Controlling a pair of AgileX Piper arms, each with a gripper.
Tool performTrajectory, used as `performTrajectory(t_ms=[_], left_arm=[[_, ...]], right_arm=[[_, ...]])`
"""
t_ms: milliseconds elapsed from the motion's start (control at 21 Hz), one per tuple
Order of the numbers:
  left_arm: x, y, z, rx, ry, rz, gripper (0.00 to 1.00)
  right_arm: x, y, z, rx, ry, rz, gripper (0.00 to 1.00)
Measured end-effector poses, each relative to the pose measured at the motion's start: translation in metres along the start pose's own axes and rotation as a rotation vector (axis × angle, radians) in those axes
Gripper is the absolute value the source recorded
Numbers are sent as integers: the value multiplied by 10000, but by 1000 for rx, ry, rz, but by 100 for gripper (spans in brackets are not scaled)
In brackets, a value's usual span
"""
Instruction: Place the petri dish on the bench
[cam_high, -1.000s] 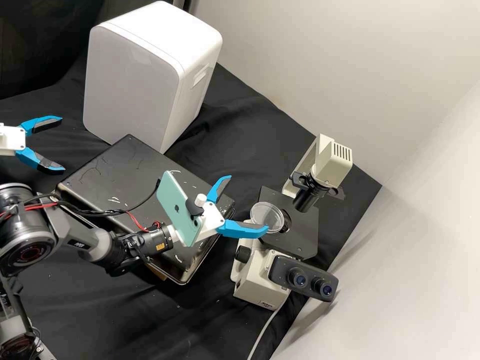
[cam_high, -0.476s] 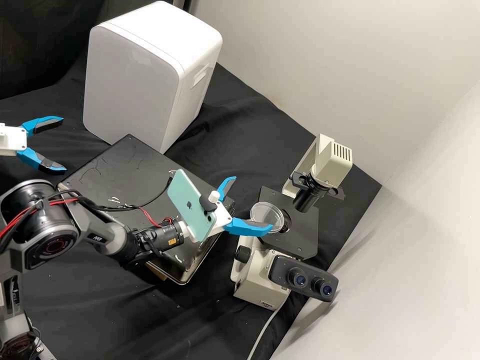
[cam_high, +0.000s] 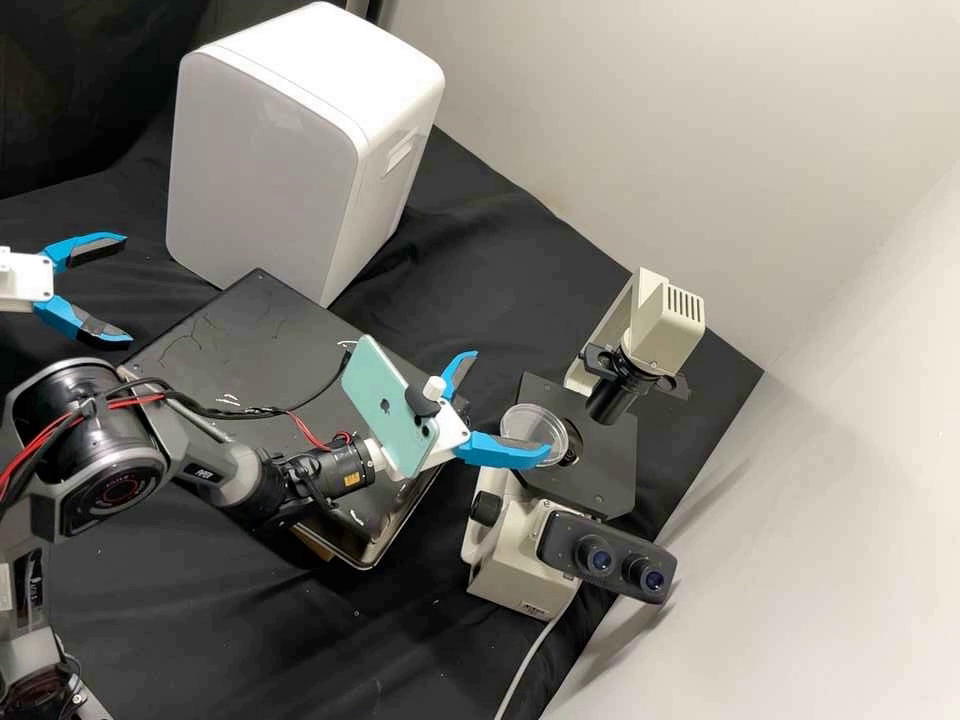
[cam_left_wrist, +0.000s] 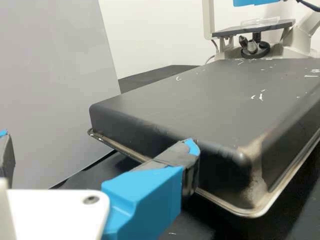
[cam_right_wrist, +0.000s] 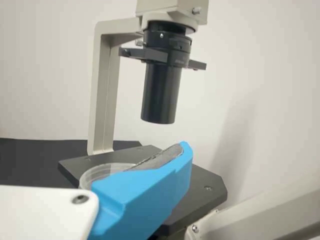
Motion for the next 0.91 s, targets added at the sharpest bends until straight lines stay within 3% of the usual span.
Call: performTrajectory(t_ms=[238, 476, 762, 905], left_arm=[[0, 0, 0, 0, 0, 0, 100], [0, 0, 0, 0, 0, 0, 100], [1, -4, 4, 0, -2, -2, 100], [1, -4, 4, 0, -2, -2, 100]], right_arm=[[63, -4, 62, -3, -21, -1, 100], [147, -78, 158, -5, -64, -40, 100], [238, -132, 229, 94, -95, -74, 100], [249, -170, 242, 90, -96, -99, 100]])
